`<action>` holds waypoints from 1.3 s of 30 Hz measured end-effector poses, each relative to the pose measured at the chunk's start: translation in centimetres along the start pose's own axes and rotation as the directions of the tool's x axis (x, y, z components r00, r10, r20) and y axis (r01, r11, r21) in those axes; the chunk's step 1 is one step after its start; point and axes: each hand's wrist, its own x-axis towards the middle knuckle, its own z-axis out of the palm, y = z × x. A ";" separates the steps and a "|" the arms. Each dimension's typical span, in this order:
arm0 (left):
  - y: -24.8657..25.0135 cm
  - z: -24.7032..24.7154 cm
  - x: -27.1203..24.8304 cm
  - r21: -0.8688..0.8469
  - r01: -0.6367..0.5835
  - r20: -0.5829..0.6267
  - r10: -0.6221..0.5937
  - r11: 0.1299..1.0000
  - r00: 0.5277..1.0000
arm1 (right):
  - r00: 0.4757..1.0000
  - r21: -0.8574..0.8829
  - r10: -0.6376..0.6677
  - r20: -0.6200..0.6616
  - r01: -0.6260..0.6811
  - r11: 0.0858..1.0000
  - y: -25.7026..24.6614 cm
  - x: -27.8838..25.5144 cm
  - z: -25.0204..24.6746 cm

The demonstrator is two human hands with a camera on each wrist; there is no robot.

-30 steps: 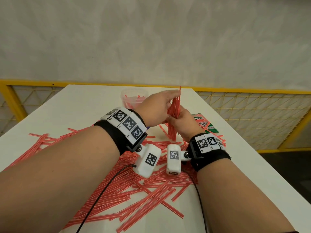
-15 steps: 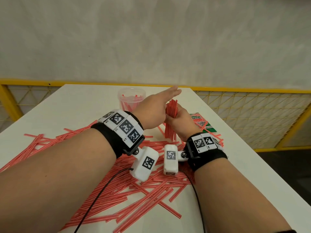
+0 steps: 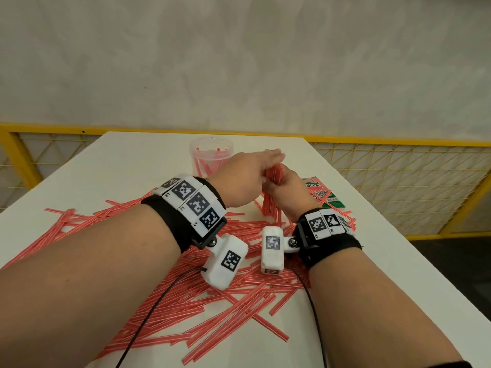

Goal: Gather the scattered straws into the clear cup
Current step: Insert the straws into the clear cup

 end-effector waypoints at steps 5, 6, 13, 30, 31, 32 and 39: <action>-0.1 -1.2 -1.3 -0.290 0.169 -0.255 -0.246 0.942 0.935 | 0.998 0.149 -0.008 -0.059 0.017 0.989 -1.4 0.0 -0.5; -0.3 -1.5 -1.7 -0.330 0.227 -0.211 -0.306 0.916 0.929 | 0.999 0.217 -0.013 -0.040 0.022 0.976 -2.1 0.0 -0.6; -2.0 -3.9 -4.0 -0.393 0.420 0.216 -0.361 0.818 0.907 | 0.955 0.625 -0.091 0.281 -0.110 0.773 -8.5 -1.2 1.5; -5.2 -5.2 -5.2 -0.937 0.058 -0.079 -0.370 0.346 0.926 | 0.978 0.310 -0.171 0.118 0.128 0.942 -13.2 2.9 4.9; -5.6 -5.2 -5.2 -0.930 0.055 -0.099 -0.392 0.365 0.915 | 0.981 0.308 -0.175 0.089 0.140 0.941 -13.0 3.2 4.9; -5.9 -5.2 -5.2 -0.926 0.055 -0.107 -0.400 0.373 0.910 | 0.983 0.304 -0.174 0.066 0.146 0.941 -12.8 3.5 4.9; -7.1 -3.8 -5.6 -0.933 0.089 -0.066 -0.410 0.349 0.910 | 0.989 0.212 -0.146 0.024 0.137 0.968 -11.5 3.8 6.0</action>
